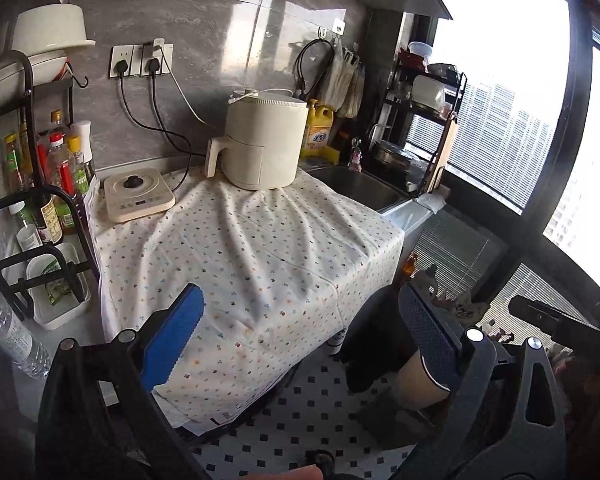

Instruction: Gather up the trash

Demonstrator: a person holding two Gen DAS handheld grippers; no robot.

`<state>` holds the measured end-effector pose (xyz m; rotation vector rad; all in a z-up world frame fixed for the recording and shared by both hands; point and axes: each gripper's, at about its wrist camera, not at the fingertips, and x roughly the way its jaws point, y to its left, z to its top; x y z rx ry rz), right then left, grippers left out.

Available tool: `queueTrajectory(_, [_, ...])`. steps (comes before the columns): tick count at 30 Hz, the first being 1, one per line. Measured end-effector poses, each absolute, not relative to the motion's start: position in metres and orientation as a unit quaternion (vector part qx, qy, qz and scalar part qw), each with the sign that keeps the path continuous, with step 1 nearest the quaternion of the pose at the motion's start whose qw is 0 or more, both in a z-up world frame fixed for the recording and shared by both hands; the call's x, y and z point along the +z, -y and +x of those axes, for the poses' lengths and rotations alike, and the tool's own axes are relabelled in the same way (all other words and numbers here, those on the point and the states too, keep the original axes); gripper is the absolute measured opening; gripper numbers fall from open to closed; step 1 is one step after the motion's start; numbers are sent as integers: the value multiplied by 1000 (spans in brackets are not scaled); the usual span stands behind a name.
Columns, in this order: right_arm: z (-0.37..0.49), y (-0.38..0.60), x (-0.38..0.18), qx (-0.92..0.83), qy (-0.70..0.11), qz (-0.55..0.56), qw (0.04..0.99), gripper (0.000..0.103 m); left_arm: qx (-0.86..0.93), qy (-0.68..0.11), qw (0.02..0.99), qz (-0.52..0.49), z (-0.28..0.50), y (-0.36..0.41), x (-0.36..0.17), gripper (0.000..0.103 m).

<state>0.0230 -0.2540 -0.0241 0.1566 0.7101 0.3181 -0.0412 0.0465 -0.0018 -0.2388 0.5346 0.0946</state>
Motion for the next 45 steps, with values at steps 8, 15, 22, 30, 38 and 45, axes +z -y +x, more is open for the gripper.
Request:
queueTrajectory(8, [27, 247, -26, 158, -347, 69, 922, 95, 62, -253, 958, -122, -47, -52, 3, 97])
queueTrajectory(15, [38, 235, -26, 163, -349, 61, 921, 95, 70, -245, 959, -122, -47, -55, 8, 97])
queueTrajectory(22, [39, 231, -23, 167, -344, 59, 922, 95, 70, -243, 960, -122, -45, -57, 9, 97])
queueTrajectory(30, [40, 230, -23, 163, -345, 64, 922, 95, 64, -246, 960, -118, -43, -54, 7, 97])
queueTrajectory(38, [37, 230, -29, 162, -350, 69, 920, 95, 67, -247, 960, -117, -45, -55, 6, 97])
queueTrajectory(45, [33, 233, -31, 158, -350, 72, 920, 95, 66, -247, 959, -119, -47, -56, 5, 97])
